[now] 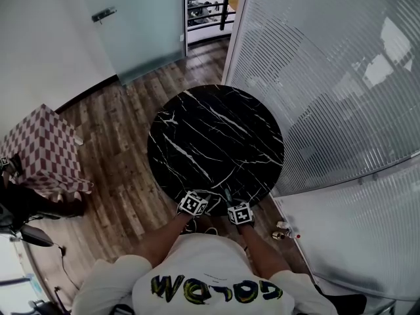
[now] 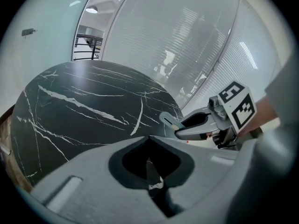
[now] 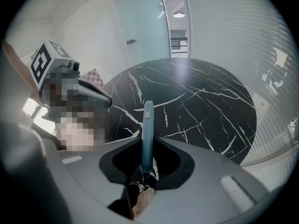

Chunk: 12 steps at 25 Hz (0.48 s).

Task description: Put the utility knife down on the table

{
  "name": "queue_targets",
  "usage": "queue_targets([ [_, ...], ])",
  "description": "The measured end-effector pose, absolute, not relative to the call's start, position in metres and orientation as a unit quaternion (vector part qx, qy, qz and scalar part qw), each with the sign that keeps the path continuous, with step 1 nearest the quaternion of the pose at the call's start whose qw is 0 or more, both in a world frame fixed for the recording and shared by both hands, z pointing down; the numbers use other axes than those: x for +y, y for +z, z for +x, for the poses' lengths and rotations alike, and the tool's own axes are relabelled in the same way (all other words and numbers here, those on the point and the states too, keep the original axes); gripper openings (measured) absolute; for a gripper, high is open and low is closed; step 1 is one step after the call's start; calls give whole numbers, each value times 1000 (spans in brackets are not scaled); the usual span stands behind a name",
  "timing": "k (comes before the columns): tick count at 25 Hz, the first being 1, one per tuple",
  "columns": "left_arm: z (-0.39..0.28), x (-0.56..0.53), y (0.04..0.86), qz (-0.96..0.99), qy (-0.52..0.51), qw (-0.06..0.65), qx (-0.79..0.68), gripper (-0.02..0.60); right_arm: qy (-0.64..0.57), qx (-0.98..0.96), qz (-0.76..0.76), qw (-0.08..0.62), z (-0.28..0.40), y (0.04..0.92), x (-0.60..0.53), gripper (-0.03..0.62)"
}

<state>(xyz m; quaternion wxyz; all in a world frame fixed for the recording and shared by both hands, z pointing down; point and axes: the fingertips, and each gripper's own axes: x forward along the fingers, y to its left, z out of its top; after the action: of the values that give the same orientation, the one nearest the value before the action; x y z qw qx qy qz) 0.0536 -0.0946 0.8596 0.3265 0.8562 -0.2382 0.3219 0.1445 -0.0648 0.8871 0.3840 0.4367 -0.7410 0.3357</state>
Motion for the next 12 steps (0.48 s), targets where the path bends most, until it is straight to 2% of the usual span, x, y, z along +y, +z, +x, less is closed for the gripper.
queue_targets([
  [12, 46, -97, 872, 842, 332, 346, -248, 0, 345, -738, 426, 393, 142, 898, -60, 74],
])
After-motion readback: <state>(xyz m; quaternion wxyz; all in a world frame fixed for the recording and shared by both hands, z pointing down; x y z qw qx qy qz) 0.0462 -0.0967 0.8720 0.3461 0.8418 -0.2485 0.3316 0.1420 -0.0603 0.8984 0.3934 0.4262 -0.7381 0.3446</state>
